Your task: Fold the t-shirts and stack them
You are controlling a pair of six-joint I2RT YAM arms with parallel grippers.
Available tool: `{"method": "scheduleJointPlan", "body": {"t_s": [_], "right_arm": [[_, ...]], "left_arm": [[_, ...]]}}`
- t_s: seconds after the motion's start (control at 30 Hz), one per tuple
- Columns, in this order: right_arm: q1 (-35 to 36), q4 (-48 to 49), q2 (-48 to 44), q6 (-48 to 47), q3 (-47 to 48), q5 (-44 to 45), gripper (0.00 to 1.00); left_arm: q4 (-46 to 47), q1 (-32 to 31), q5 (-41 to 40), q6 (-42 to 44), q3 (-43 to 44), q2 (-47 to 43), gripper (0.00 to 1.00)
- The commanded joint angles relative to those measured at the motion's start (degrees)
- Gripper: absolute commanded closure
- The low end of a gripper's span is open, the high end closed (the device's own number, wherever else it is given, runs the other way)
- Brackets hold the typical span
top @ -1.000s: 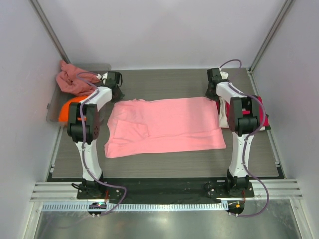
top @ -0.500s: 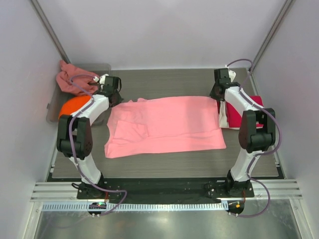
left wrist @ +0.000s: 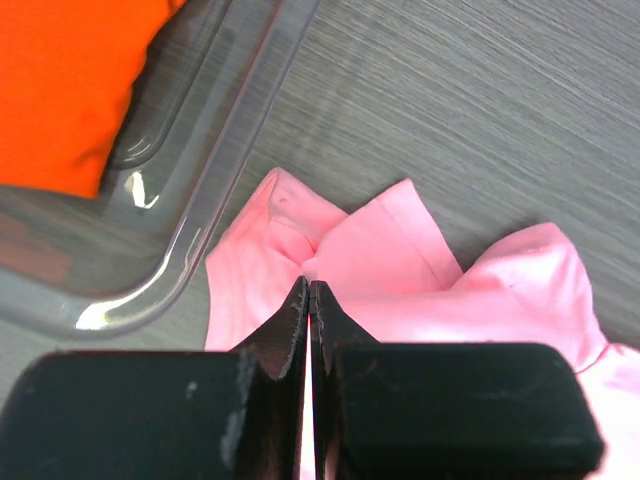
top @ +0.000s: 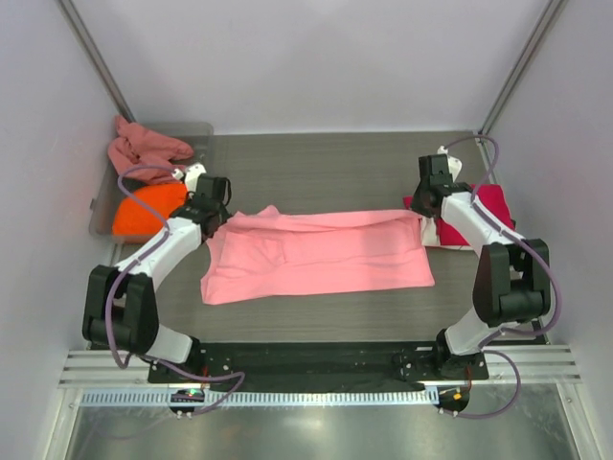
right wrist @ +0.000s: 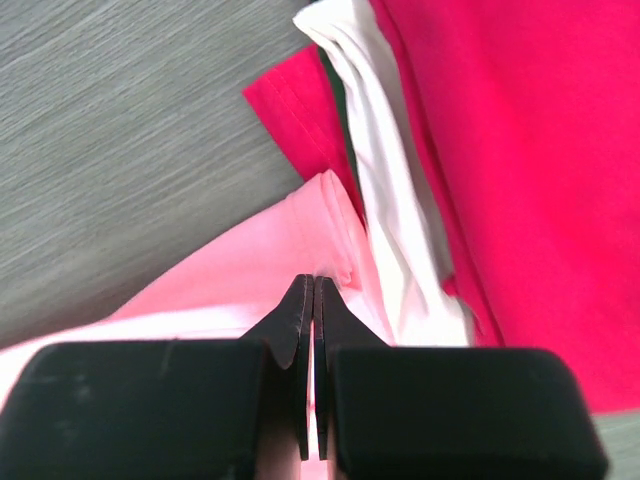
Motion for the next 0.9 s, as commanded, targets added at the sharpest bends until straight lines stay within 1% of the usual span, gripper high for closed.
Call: {"method": "scheduleJointPlan", "body": {"t_s": [0.0, 0.23, 0.4, 0.43, 0.47, 0.5, 0.53, 0.57, 0.6, 0.63, 0.73, 0.77, 0.83, 0.87], "right_arm": [[-0.5, 1.5, -5.6, 0.7, -2.3, 1.6, 0.99], [-1.1, 2.4, -9.0, 2.7, -9.9, 3.3, 0.99], [-1.2, 5.6, -12.8, 6.1, -17.2, 5.0, 0.99], [-1.3, 6.5, -14.3, 7.5, -18.3, 5.6, 0.98], [-1.3, 7.4, -15.2, 7.9, -19.4, 5.5, 0.91], [-1.2, 8.3, -16.4, 8.2, -21.6, 5.2, 0.79], [-1.2, 9.1, -18.9, 8.8, -22.8, 4.9, 0.47], [-1.1, 11.7, -20.7, 8.4, -24.0, 4.0, 0.4], [-1.1, 13.4, -22.3, 7.7, -26.4, 2.4, 0.38], [-1.0, 16.6, -24.5, 6.0, -27.3, -2.1, 0.37], [0.9, 17.4, -25.1, 4.8, -25.9, -7.7, 0.37], [1.6, 17.9, -23.8, 4.0, -25.0, -12.4, 0.37], [4.5, 19.3, -21.5, 3.8, -22.0, -18.2, 0.37], [5.6, 20.4, -18.9, 3.6, -21.3, -23.4, 0.37]], "left_arm": [[2.8, -2.2, -6.1, 1.3, -2.6, -4.6, 1.0], [1.8, -4.6, -7.8, -0.3, -9.0, -8.9, 1.0], [1.0, -4.7, -6.8, -4.2, -15.5, -13.7, 1.0], [1.1, -4.9, -6.1, -4.5, -16.5, -14.4, 0.99], [1.0, -5.0, -5.8, -5.0, -17.4, -16.0, 0.97], [1.0, -5.2, -5.5, -5.5, -19.1, -16.8, 0.81], [1.0, -5.4, -4.7, -5.7, -20.0, -17.7, 0.67], [1.3, -6.3, -4.6, -5.8, -20.7, -18.8, 0.54], [1.4, -6.8, -4.6, -6.0, -22.1, -21.2, 0.4], [1.3, -7.3, -4.5, -5.9, -22.6, -22.3, 0.37], [1.3, -8.1, -2.5, -4.6, -22.8, -25.6, 0.3], [1.3, -8.1, -0.9, -4.2, -22.2, -25.8, 0.29], [0.0, -8.0, 0.4, -3.9, -19.4, -24.3, 0.28], [-1.1, -8.0, 0.8, -3.9, -18.4, -23.4, 0.26]]}}
